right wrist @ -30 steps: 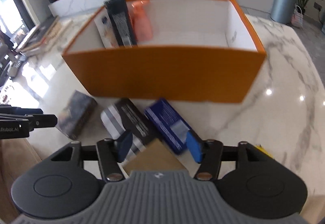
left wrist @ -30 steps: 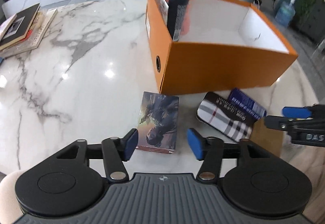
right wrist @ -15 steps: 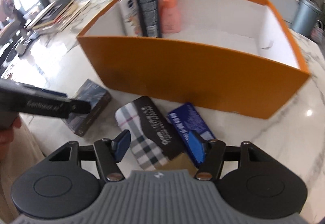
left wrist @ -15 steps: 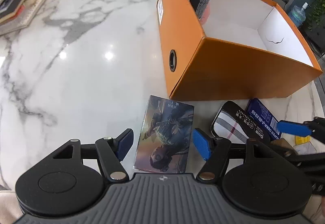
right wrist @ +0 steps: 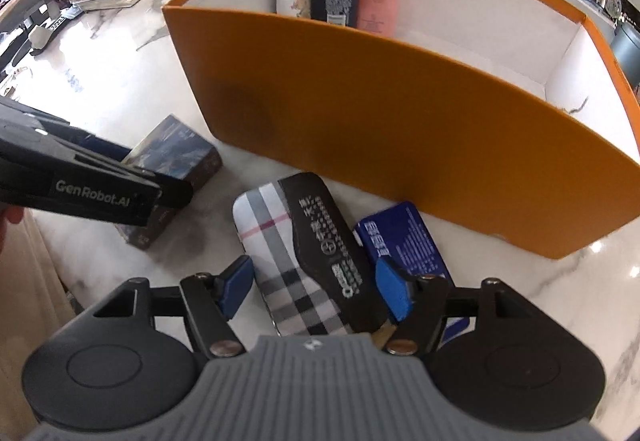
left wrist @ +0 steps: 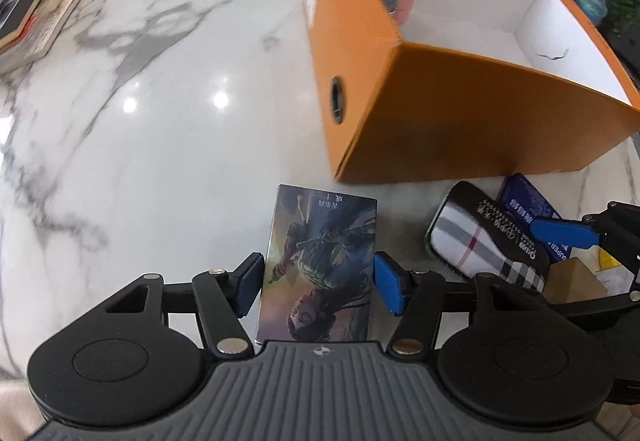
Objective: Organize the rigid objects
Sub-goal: 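Grasp the fantasy-art card box with the left tool while the right tool grasps the plaid case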
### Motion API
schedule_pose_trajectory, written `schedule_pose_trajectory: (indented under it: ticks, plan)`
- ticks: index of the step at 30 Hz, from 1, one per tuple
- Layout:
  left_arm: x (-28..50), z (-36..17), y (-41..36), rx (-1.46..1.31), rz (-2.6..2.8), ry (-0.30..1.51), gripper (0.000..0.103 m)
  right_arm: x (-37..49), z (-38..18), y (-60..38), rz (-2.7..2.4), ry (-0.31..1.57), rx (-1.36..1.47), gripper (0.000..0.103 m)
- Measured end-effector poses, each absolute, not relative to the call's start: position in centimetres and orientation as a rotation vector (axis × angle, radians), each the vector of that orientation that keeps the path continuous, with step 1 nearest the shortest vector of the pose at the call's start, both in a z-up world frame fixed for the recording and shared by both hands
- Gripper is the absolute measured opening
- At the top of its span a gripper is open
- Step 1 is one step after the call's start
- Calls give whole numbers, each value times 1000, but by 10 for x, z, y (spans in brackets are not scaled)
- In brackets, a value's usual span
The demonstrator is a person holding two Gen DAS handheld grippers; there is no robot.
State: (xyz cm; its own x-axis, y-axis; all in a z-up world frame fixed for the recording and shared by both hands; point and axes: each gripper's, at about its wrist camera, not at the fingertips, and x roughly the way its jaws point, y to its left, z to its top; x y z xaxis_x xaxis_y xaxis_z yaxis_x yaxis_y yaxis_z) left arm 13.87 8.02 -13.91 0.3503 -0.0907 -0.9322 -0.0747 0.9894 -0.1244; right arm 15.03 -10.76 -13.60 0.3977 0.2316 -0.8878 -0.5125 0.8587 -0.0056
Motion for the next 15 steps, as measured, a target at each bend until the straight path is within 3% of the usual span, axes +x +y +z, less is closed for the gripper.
schedule_pose_trajectory:
  ticks: [12, 15]
  plan:
    - [121, -140, 103, -254, 37, 1273, 68, 165, -129, -107, 493, 1157, -27, 68]
    - [116, -134, 105, -273, 9, 1242, 73, 171, -127, -124, 472, 1189, 97, 67]
